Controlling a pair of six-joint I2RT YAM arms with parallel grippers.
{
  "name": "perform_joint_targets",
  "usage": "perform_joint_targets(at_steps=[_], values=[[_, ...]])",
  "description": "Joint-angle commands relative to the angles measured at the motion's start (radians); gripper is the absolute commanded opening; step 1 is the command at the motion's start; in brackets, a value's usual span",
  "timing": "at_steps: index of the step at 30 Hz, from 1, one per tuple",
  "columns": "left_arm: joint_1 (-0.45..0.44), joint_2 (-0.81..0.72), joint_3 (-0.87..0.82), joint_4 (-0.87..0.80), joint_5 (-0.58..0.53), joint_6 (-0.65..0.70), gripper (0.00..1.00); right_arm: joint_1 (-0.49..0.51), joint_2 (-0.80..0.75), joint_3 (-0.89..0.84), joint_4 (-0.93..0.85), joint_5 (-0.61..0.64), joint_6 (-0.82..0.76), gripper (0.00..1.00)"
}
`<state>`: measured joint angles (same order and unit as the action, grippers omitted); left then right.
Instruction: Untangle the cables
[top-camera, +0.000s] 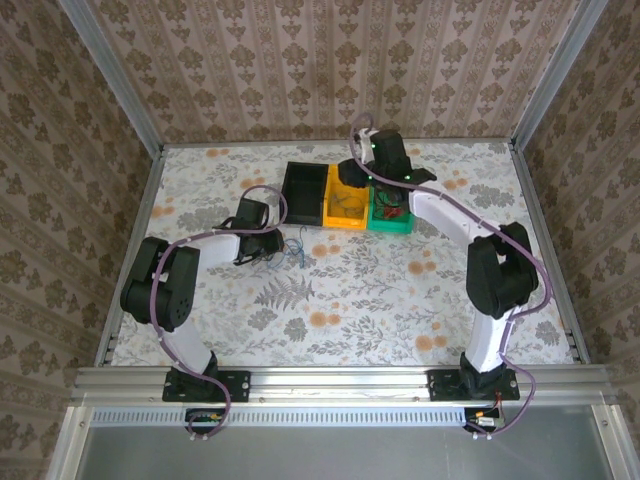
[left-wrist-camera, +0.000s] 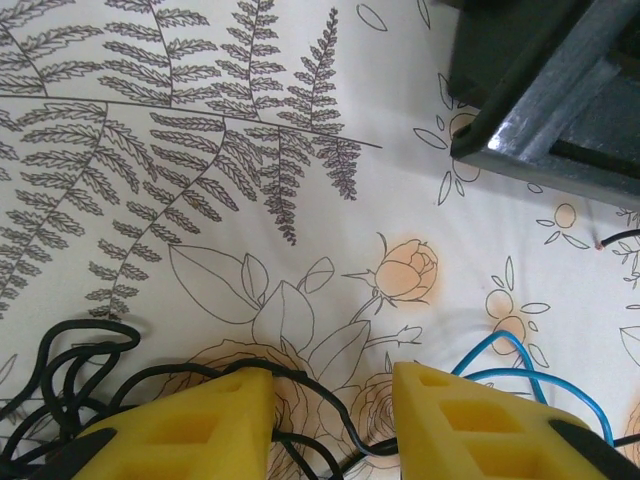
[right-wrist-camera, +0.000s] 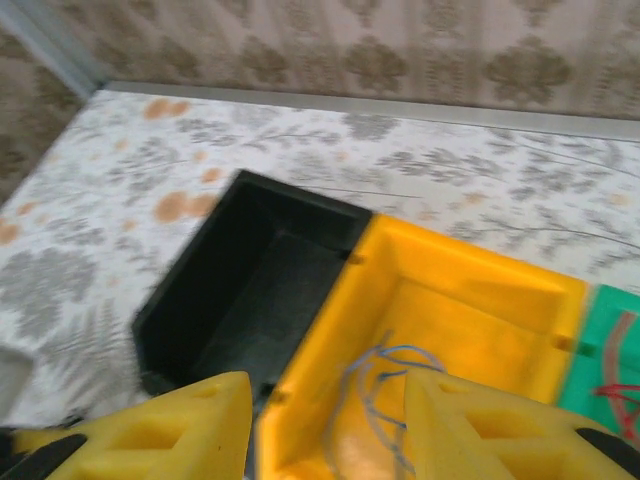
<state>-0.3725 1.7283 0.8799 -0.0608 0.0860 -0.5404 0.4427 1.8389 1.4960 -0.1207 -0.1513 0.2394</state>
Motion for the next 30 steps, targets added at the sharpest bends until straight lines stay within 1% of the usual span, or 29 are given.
perform_joint_targets(at_steps=[1, 3, 8, 11, 16, 17, 18, 19, 21, 23, 25, 28, 30], values=[[-0.012, -0.005, -0.013, -0.07, 0.03, 0.032, 0.37, 0.097, 0.011, -0.067, -0.073, -0.114, -0.012, 0.46], [-0.015, -0.01, -0.013, -0.075, 0.028, 0.039, 0.37, 0.133, 0.047, -0.064, -0.114, -0.154, -0.016, 0.46], [-0.015, -0.021, -0.02, -0.085, 0.02, 0.047, 0.37, 0.208, 0.152, -0.024, -0.241, -0.2, -0.051, 0.48], [-0.016, -0.021, -0.024, -0.08, 0.02, 0.048, 0.37, 0.234, 0.201, -0.002, -0.286, -0.209, -0.067, 0.48], [-0.017, -0.03, -0.038, -0.068, 0.012, 0.043, 0.37, 0.247, 0.272, 0.055, -0.354, -0.21, -0.077, 0.47], [-0.017, -0.032, -0.039, -0.066, 0.011, 0.043, 0.37, 0.249, 0.281, 0.059, -0.355, -0.213, -0.076, 0.45], [-0.017, -0.034, -0.039, -0.066, 0.011, 0.043, 0.37, 0.249, 0.285, 0.06, -0.355, -0.219, -0.077, 0.41], [-0.017, -0.034, -0.039, -0.068, 0.009, 0.043, 0.37, 0.249, 0.283, 0.06, -0.353, -0.221, -0.077, 0.34], [-0.017, -0.034, -0.039, -0.07, 0.008, 0.042, 0.37, 0.247, 0.264, 0.048, -0.339, -0.213, -0.082, 0.13], [-0.017, -0.032, -0.039, -0.072, 0.003, 0.042, 0.37, 0.242, 0.221, 0.015, -0.309, -0.18, -0.084, 0.02], [-0.017, -0.029, -0.038, -0.073, 0.0, 0.039, 0.37, 0.228, 0.163, -0.027, -0.279, -0.142, -0.086, 0.0], [-0.015, -0.02, -0.036, -0.08, -0.008, 0.034, 0.37, 0.182, 0.048, -0.097, -0.252, -0.063, -0.071, 0.0], [-0.014, -0.014, -0.038, -0.08, -0.01, 0.031, 0.37, 0.138, -0.058, -0.155, -0.234, 0.007, -0.051, 0.0]])
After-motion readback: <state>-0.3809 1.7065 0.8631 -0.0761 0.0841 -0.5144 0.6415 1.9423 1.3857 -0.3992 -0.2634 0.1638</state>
